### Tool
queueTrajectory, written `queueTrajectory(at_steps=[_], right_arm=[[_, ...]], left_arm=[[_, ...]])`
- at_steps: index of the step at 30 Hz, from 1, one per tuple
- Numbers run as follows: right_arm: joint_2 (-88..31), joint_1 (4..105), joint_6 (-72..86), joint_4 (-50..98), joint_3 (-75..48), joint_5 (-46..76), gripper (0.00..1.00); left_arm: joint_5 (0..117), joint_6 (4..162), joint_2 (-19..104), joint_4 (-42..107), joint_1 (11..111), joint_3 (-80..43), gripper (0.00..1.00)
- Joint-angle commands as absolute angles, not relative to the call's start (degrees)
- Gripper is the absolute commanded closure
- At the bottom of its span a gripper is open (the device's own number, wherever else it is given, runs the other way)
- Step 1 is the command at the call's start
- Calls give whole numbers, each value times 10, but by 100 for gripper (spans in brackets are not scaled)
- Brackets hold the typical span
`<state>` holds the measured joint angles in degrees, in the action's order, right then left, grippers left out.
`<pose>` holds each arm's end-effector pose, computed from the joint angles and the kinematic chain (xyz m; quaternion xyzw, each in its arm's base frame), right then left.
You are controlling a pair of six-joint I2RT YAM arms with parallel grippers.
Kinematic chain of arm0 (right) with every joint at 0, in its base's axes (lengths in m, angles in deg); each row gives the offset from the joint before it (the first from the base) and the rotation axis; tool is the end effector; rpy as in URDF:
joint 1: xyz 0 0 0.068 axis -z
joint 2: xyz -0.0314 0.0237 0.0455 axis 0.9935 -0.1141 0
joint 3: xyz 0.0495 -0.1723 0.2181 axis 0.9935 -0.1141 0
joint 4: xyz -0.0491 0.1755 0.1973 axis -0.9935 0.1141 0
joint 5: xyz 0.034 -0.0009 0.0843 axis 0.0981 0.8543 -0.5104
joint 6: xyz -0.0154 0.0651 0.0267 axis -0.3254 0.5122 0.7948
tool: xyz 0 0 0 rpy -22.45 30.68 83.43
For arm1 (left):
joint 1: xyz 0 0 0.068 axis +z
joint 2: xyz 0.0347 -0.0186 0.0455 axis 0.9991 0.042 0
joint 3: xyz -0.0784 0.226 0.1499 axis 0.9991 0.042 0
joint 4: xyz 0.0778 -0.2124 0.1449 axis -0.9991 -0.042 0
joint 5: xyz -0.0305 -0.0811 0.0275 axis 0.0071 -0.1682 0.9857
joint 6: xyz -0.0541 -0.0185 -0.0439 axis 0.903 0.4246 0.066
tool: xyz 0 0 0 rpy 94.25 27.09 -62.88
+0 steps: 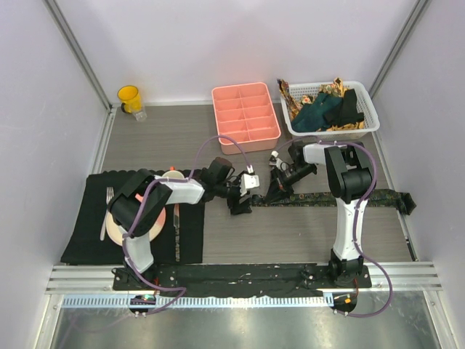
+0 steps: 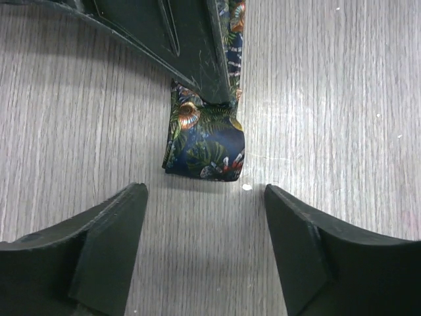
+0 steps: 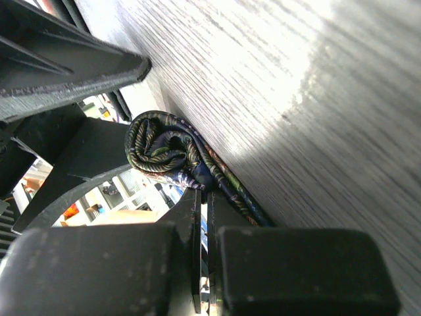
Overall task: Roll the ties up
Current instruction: Roll the tie at the center of the board.
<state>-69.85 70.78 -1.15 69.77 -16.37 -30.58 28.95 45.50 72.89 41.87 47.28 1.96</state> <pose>0.3436 0.1260 0.0795 0.0818 -0.8900 -0.4381 0.0965 0.2668 -0.2745 0.1244 0.5846 0.6522 -0.3422 0.3403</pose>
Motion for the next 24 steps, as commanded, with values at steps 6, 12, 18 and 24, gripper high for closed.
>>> queueTrajectory(at_steps=[6, 12, 18, 24], right_arm=[[-746, 704, -19, 679, -175, -206, 99], [-752, 704, -22, 685, -168, -205, 99], [-760, 704, -27, 688, -167, -204, 99], [-763, 704, -27, 688, -167, -200, 99]], left_arm=[[290, 474, 741, 465, 464, 10, 28], [295, 477, 753, 448, 460, -10, 32], [302, 459, 761, 403, 449, -36, 35], [295, 423, 754, 339, 446, -53, 53]])
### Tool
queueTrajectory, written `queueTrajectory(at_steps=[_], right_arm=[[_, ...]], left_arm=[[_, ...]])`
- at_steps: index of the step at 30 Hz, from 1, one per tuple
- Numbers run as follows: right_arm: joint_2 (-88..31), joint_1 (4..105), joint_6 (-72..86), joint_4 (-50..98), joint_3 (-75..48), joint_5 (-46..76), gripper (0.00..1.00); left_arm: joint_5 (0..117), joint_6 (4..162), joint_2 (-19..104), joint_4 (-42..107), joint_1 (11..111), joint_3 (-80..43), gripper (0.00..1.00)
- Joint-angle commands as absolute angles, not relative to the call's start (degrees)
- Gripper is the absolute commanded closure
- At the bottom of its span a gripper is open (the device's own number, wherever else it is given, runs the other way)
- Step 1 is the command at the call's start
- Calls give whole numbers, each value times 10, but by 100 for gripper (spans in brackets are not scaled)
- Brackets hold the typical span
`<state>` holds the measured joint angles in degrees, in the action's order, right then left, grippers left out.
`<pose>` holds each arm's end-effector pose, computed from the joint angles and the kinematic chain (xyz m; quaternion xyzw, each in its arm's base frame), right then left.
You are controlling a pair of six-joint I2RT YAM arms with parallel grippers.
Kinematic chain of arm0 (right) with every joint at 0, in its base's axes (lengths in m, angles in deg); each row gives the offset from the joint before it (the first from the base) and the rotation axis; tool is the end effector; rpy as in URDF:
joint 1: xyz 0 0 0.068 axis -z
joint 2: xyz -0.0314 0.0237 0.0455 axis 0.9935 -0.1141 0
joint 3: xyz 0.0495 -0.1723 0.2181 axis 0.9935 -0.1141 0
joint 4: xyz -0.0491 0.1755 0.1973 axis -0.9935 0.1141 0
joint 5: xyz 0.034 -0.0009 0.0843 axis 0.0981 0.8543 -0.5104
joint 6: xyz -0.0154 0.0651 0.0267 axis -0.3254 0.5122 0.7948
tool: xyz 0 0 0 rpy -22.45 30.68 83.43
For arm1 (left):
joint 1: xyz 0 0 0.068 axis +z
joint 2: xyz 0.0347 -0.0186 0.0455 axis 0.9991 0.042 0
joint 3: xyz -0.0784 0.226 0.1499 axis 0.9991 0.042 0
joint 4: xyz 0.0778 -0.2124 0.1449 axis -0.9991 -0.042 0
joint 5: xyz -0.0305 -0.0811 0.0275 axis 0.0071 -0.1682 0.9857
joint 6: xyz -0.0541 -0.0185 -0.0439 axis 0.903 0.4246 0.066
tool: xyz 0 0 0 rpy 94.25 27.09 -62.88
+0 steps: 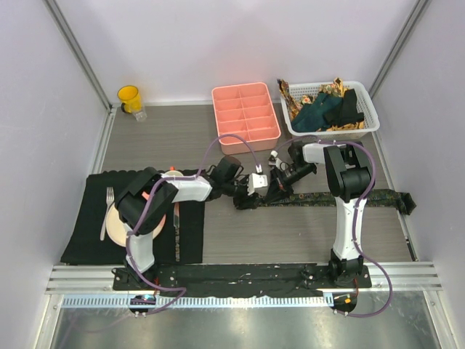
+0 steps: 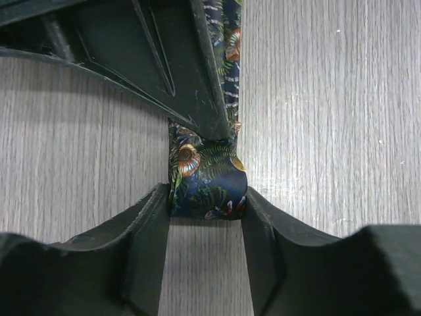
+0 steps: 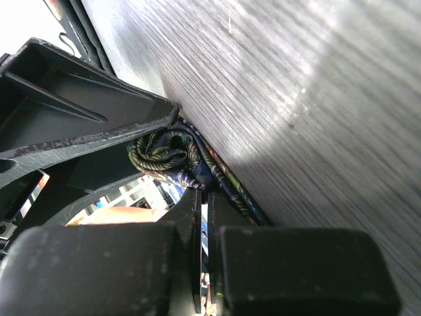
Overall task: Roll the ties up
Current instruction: Roll the tie at the center of the board.
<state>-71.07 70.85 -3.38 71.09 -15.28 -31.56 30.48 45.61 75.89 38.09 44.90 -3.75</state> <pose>0.3455 0.1266 0.0770 0.0918 -0.8846 -0.4463 0.0992 0.2712 -0.2984 0.1273 0.5952 0.6510 -0.3382 0.3279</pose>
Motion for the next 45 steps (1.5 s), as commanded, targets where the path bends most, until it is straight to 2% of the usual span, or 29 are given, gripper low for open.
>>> queueTrajectory(at_steps=[1, 9, 18, 29, 37, 45], right_arm=[[-763, 704, -26, 688, -167, -198, 99], [-770, 704, -24, 687, -162, -195, 99], [-775, 704, -27, 693, -156, -202, 99], [-771, 704, -33, 691, -160, -218, 99], [-756, 705, -31, 693, -157, -238, 99], [-688, 722, -14, 718, -141, -291, 81]], left_arm=[[288, 422, 751, 336, 446, -51, 54], [281, 455, 751, 334, 432, -107, 56], [293, 464, 814, 289, 409, -169, 57], [355, 421, 854, 200, 409, -154, 57], [386, 422, 889, 179, 409, -182, 65], [407, 405, 884, 109, 413, -179, 80]])
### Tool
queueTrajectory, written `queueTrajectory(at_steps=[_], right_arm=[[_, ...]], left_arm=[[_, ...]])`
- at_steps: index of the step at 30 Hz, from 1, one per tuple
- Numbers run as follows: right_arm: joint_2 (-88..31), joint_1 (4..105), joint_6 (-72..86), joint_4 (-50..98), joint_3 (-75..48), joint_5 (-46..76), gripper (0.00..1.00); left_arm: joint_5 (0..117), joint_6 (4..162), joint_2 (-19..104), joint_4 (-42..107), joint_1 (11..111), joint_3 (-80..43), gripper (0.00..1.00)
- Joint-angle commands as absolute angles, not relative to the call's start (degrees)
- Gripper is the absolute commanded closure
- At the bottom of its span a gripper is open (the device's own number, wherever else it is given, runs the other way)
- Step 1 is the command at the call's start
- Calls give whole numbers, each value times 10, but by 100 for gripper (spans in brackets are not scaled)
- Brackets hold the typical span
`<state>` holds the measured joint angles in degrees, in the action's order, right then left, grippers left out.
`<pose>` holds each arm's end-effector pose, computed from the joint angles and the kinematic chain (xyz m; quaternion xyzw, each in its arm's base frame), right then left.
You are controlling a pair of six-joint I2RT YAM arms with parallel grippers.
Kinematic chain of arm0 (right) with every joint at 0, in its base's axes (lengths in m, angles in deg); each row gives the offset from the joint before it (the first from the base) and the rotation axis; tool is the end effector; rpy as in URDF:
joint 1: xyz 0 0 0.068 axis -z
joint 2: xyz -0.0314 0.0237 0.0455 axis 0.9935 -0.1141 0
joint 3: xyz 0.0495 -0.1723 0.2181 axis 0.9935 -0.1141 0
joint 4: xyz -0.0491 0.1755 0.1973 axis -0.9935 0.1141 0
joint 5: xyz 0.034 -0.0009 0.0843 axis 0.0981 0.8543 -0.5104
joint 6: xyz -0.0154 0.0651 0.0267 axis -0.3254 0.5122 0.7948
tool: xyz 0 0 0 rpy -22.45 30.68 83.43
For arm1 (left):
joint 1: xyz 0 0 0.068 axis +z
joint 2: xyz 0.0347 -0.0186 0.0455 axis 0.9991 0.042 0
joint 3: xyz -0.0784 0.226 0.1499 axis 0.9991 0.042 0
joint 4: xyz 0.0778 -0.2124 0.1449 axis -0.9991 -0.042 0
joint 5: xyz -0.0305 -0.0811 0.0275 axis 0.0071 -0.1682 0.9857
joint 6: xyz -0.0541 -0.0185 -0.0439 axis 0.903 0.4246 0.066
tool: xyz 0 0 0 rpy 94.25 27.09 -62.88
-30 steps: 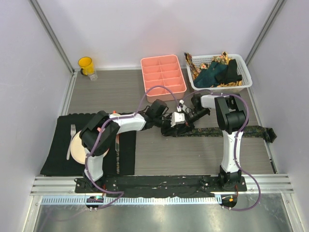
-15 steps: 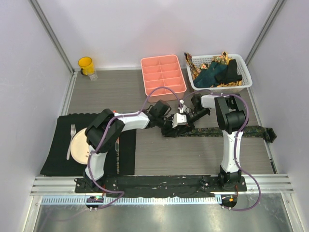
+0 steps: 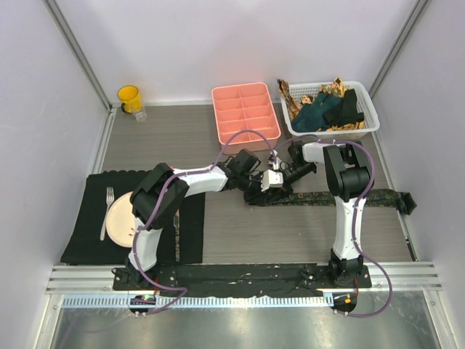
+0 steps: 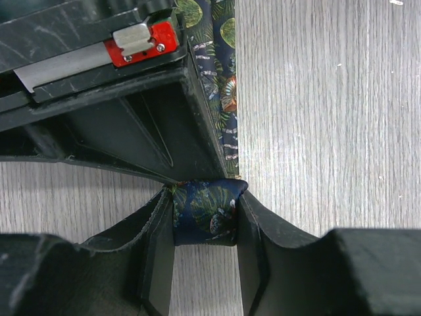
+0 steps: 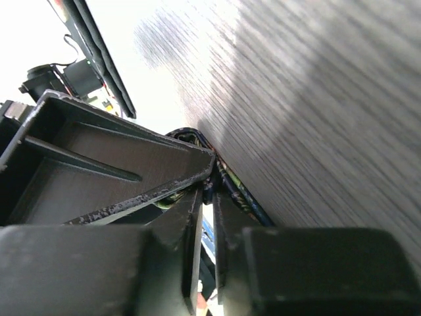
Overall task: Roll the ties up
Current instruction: Roll the tie at the center of the board.
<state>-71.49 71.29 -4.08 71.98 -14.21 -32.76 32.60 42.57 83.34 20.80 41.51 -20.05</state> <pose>0.3493 0.1253 0.0793 0.0915 -0.8797 -0.4564 0.0970 0.2839 -0.3433 0.1337 0.6278 0.6573 -0.3216 0.2653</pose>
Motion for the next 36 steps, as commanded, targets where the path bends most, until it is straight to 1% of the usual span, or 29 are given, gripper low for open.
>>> queueTrajectory(at_steps=[1, 5, 10, 13, 15, 21, 25, 26, 27, 28, 29, 33, 34, 36], right_arm=[[-678, 724, -12, 722, -138, -295, 80], [-655, 733, -21, 749, -130, -316, 77], [-639, 737, -37, 773, -130, -338, 74], [-639, 735, -33, 768, -133, -365, 68], [-644, 732, -22, 757, -133, -369, 65], [-664, 712, -20, 732, -137, -346, 65], [-673, 708, -2, 696, -144, -312, 70], [-676, 708, -2, 692, -143, -301, 73], [-677, 710, -1, 691, -143, -294, 79], [-678, 711, -1, 689, -145, -290, 94], [-678, 711, -2, 688, -147, -282, 99], [-676, 724, -9, 687, -160, -246, 99], [-679, 728, -12, 688, -166, -238, 99], [-690, 740, -16, 688, -167, -231, 99]], left_arm=[[407, 405, 882, 107, 414, -177, 81], [414, 410, 882, 99, 415, -177, 85], [418, 412, 885, 95, 415, -184, 85], [418, 413, 889, 91, 415, -191, 85], [416, 415, 891, 92, 415, -195, 85], [414, 420, 891, 91, 415, -198, 85], [414, 422, 891, 92, 415, -198, 85], [413, 422, 891, 93, 415, -197, 85], [412, 422, 890, 94, 415, -196, 85], [412, 421, 889, 95, 415, -193, 85], [413, 419, 888, 95, 415, -192, 85], [401, 411, 880, 101, 420, -183, 79], [384, 411, 879, 104, 426, -183, 75], [370, 411, 881, 106, 433, -186, 74]])
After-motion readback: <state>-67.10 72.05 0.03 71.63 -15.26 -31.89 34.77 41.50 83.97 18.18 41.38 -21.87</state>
